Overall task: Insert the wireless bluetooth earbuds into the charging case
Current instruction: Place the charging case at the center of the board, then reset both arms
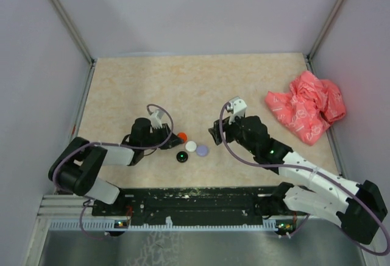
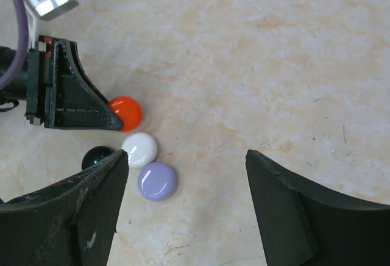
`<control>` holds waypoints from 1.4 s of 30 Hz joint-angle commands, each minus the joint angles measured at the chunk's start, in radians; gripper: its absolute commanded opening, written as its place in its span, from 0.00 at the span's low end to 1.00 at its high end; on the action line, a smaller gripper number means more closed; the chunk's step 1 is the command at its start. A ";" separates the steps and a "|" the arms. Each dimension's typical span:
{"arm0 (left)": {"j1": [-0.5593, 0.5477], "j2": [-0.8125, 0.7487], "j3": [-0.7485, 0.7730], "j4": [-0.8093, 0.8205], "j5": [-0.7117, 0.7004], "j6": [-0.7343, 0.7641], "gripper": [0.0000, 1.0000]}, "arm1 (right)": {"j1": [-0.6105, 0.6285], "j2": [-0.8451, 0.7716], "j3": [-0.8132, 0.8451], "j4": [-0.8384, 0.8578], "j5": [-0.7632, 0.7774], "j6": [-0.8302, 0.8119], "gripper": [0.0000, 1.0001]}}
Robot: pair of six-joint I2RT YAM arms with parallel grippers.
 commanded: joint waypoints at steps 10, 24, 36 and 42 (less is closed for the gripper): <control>0.002 0.082 0.068 -0.110 -0.069 -0.040 0.44 | -0.007 -0.069 -0.012 0.015 0.098 -0.019 0.78; 0.003 -0.431 0.158 -0.700 -0.314 0.016 0.99 | -0.008 -0.212 0.121 -0.368 0.273 0.079 0.84; 0.002 -1.043 0.281 -1.028 -0.506 0.176 0.99 | -0.008 -0.461 0.150 -0.576 0.475 0.093 0.88; 0.003 -1.136 0.328 -1.100 -0.508 0.219 1.00 | -0.008 -0.553 0.133 -0.587 0.521 0.086 0.89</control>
